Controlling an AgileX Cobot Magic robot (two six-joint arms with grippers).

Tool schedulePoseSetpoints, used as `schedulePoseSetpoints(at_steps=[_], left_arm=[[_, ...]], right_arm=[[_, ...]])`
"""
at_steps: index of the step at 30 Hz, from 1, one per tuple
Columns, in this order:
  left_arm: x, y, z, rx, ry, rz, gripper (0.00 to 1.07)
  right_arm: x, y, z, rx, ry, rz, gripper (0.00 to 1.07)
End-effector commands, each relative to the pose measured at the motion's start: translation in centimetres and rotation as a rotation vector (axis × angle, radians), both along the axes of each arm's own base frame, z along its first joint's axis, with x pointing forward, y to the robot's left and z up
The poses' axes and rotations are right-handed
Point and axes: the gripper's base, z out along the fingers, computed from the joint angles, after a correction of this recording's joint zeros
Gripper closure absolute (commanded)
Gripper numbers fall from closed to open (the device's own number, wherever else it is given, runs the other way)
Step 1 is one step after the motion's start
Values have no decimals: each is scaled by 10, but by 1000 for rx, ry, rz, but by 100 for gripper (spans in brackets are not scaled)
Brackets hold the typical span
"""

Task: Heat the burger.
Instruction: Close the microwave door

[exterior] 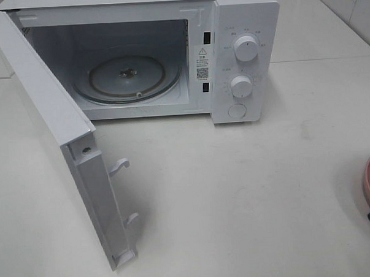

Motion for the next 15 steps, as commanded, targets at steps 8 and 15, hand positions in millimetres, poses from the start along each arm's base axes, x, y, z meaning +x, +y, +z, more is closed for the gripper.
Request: schedulePoseSetpoints(at_steps=[8, 15], left_arm=[[0, 0, 0, -8, -15, 6, 9], [0, 0, 0, -8, -15, 6, 9]], right_arm=[[-38, -34, 21, 28, -200, -59, 32], [-67, -53, 11, 92, -355, -195, 32]])
